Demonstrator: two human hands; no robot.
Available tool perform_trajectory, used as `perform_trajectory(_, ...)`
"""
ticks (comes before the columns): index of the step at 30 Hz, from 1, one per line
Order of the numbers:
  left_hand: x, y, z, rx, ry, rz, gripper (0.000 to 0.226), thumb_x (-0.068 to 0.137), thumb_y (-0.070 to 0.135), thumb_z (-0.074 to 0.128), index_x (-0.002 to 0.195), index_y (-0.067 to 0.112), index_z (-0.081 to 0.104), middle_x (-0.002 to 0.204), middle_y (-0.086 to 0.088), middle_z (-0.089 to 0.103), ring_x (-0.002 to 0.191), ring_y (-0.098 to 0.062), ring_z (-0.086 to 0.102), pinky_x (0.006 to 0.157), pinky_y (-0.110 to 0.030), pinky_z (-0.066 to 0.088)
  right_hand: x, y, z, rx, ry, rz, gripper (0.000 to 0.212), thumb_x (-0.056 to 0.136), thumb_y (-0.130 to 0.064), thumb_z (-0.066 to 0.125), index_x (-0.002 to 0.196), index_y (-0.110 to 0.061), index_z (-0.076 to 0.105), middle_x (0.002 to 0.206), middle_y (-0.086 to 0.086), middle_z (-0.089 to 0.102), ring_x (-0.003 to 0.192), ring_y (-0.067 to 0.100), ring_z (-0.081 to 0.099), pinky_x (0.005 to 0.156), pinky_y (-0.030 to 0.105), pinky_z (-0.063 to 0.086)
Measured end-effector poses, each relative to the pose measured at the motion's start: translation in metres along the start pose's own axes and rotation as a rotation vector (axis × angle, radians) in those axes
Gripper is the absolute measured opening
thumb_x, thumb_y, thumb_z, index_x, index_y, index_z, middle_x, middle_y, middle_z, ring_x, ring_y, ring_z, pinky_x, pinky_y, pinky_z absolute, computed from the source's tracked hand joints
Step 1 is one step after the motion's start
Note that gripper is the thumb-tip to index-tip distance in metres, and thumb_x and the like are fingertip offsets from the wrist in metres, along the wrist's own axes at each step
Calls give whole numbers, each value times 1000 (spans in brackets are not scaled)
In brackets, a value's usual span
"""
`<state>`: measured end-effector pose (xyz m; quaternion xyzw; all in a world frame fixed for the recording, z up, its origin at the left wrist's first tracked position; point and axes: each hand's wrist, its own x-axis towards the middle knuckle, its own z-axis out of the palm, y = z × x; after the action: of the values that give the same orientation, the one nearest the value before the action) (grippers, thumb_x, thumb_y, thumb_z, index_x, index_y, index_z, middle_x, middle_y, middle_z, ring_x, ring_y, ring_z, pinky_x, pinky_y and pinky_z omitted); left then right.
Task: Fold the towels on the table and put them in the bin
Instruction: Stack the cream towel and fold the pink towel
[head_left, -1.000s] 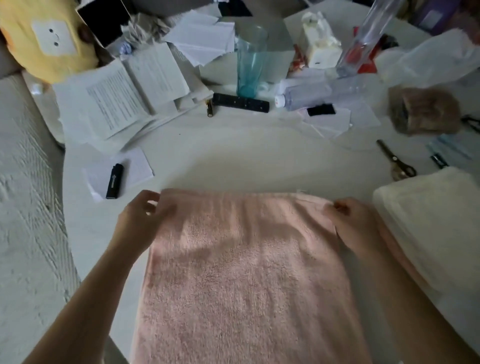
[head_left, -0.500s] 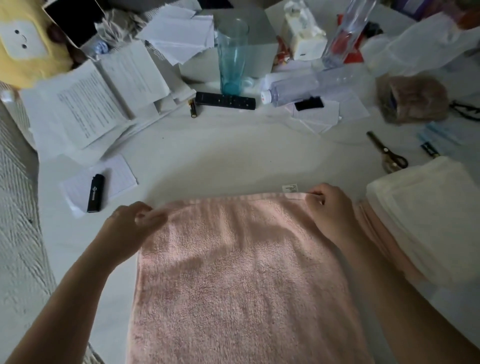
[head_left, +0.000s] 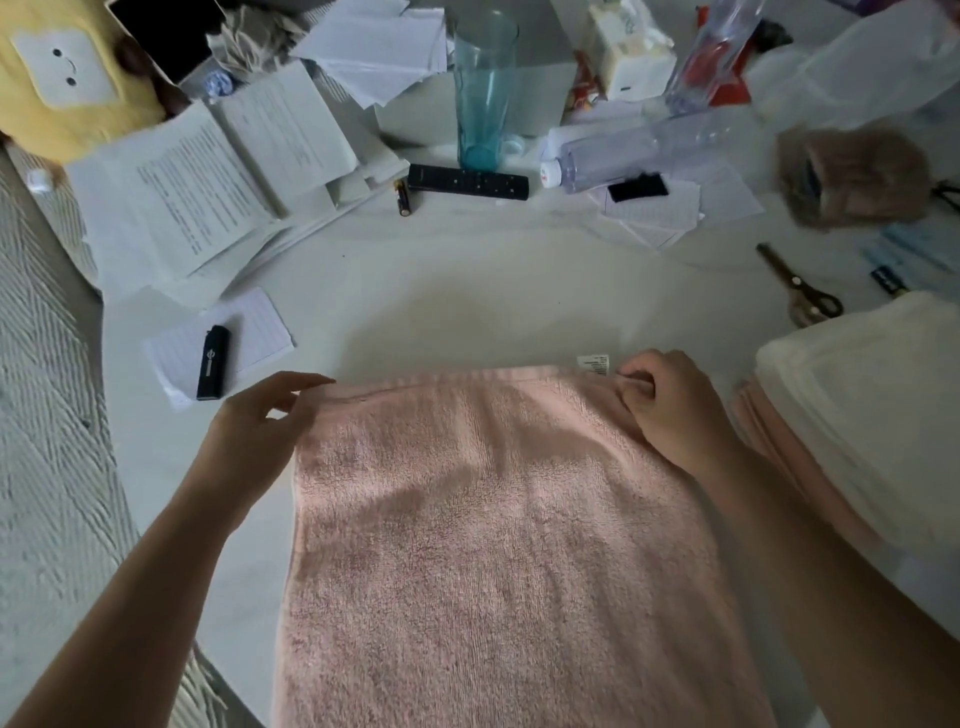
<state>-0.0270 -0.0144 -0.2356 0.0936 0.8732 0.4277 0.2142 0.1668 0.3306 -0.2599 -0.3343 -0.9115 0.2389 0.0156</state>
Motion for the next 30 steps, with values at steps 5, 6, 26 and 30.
perform_trajectory(5, -7, 0, 0, 92, -117, 32, 21, 90, 30, 71, 109, 39, 67, 92, 3, 73, 82, -14, 70, 78, -35, 52, -6, -4, -1, 13, 135, 55, 12, 88, -21, 69, 98, -15, 66, 100, 8, 64, 85, 25, 63, 75, 37, 52)
perform_trajectory(6, -8, 2, 2, 120, -108, 47, 21, 90, 31, 71, 110, 34, 66, 93, 3, 72, 83, -14, 71, 76, -31, 53, -6, -5, 0, 8, 129, 74, 11, 87, -23, 70, 96, -16, 67, 100, 7, 64, 84, 25, 63, 74, 35, 51)
perform_trajectory(26, -6, -12, 12, 362, -46, 64, 17, 83, 20, 72, 98, 30, 71, 92, 1, 64, 76, -12, 58, 66, -27, 40, 3, 4, 2, -51, -40, 96, 17, 90, -21, 62, 104, -12, 65, 104, 15, 61, 85, 29, 61, 70, 33, 45)
perform_trajectory(30, -7, -7, 6, 346, -233, -19, 13, 81, 24, 79, 86, 23, 67, 86, 3, 68, 83, -20, 64, 67, -30, 43, -13, -5, -15, -28, -74, 68, 9, 93, -19, 55, 100, -14, 56, 90, 7, 60, 78, 27, 56, 65, 33, 38)
